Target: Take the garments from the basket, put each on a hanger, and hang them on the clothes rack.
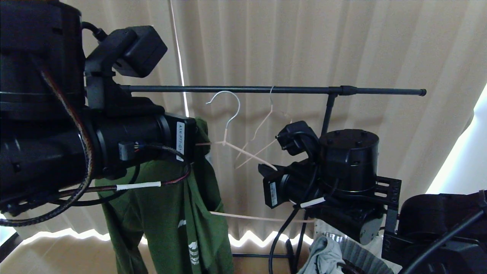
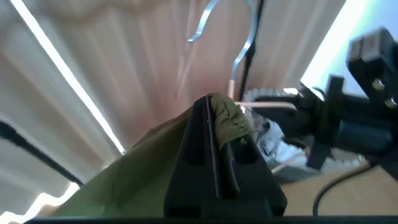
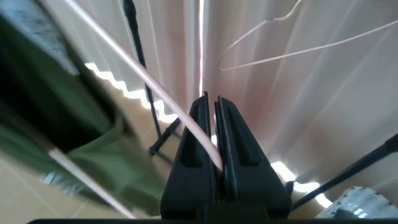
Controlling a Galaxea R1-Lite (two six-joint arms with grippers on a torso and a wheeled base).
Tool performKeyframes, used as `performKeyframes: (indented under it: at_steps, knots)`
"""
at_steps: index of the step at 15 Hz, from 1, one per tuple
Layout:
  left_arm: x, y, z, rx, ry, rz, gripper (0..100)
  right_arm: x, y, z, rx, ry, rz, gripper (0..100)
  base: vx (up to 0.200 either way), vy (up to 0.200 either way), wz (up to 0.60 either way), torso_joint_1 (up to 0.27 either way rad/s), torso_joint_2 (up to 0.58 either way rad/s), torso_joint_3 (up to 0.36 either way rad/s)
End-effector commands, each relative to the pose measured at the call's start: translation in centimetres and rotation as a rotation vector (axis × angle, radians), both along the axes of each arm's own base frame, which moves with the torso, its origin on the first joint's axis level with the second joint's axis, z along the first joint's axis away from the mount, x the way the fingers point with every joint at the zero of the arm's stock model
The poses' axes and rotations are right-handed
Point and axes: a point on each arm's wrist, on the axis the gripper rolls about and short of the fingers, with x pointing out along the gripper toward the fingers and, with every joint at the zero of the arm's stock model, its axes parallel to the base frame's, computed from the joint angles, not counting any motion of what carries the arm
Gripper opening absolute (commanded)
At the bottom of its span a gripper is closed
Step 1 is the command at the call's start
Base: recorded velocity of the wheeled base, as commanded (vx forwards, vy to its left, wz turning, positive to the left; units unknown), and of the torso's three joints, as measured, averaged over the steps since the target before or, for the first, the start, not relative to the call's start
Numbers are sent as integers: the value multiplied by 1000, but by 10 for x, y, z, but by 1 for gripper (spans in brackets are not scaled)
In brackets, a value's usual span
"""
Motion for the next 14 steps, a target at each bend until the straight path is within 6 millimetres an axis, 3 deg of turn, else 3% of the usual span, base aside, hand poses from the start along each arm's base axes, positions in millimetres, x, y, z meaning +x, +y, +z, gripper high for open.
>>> performKeyframes:
  at_steps: [1,8,9,14]
  knots:
    - [-7,6,-4,12,3,-38,0,1,0,1,8,-9,0,0,0,0,0,0,0,0]
    - [-16,12,-21,71,34,-128,0,1,1,8,32,-56,9,0,0,0,0,0,0,0]
    - [-16,12,-21,70,33,-128,100,1,0,8,34,-58,7,0,0,0,0,0,0,0]
    - [-18,29,-18,126,-23,-102,100,8,-13,16,42,-75,-35,0,0,0,0,0,0,0]
